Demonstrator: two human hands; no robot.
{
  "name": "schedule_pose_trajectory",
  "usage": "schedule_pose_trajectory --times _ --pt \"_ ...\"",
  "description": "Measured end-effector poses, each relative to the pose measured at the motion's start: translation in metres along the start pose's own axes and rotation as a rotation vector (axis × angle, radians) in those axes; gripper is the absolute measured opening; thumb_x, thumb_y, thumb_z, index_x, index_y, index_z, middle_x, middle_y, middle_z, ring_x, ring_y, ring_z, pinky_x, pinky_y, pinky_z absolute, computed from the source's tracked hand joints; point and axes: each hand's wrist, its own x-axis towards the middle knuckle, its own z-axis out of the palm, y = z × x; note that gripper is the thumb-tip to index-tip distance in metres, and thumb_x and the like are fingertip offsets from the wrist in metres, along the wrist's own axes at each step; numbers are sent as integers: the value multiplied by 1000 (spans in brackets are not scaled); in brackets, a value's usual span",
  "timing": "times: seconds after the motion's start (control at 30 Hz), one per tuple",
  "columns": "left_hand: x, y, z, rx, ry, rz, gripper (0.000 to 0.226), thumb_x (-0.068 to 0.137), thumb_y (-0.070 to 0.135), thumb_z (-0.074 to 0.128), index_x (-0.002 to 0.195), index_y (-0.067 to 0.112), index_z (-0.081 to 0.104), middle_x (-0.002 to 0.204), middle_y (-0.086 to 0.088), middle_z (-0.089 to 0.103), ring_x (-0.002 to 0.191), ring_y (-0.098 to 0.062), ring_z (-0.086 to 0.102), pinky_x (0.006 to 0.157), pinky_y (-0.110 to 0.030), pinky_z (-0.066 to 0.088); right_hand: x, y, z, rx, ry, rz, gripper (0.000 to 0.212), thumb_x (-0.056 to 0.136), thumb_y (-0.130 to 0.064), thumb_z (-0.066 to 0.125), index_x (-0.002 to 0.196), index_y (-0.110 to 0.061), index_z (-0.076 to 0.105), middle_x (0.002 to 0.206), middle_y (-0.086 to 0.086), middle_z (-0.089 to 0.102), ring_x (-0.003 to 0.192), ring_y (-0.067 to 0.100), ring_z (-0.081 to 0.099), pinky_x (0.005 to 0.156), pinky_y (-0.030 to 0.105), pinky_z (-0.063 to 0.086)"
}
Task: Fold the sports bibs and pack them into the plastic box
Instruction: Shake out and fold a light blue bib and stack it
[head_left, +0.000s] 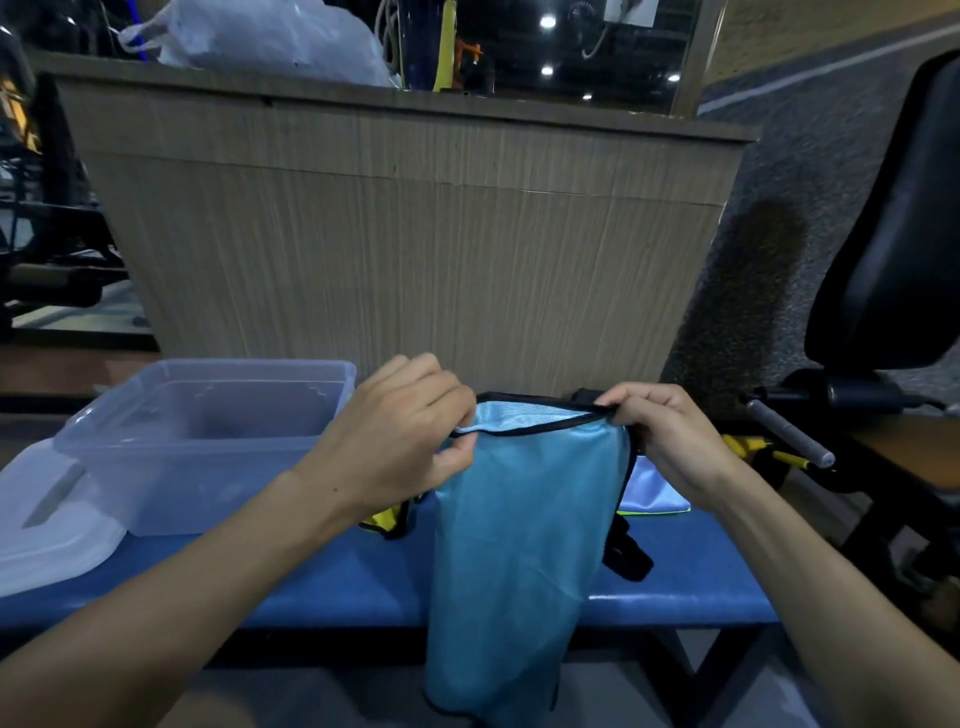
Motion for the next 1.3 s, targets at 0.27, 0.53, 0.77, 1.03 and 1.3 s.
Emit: schedule_pose_trajectory --times 0.27,0.53,0.77,1.03,1.3 --pt "-4 -9 11 28 -162 -59 11 76 16 63 69 10 58 67 -2 53 68 -23 47 62 -27 31 1 -36 8 33 -146 -82 45 85 14 42 72 -12 77 72 12 70 62 15 62 58 20 50" --pt "8 -3 5 -123 -99 -155 22 79 16 44 61 8 53 60 0 47 63 -19 42 56 -28 32 -5 -38 5 34 -165 -64 27 77 2 50 72 -7 75 71 14 68 61 17 61 55 21 47" --pt "6 -7 -3 -416 -136 -286 17 80 17 55 79 17 72 76 13 66 78 -8 54 68 -23 46 -3 -27 -4 -6 -48 -29 43 89 11 42 71 -11 75 70 9 67 61 14 60 54 22 45" --pt "14 -23 -26 -625 -497 -333 33 92 7 67 100 38 78 94 21 74 108 -6 55 88 -18 46 3 -16 -1 -47 -32 2 38 89 9 46 75 -10 75 79 12 68 73 18 59 66 27 44" --pt "46 -42 -58 -1056 -856 -392 31 97 1 64 126 12 63 108 -6 76 102 -23 69 95 -34 50 12 -12 0 -29 -38 24 34 87 6 48 75 -10 76 77 11 69 69 17 62 59 22 48"
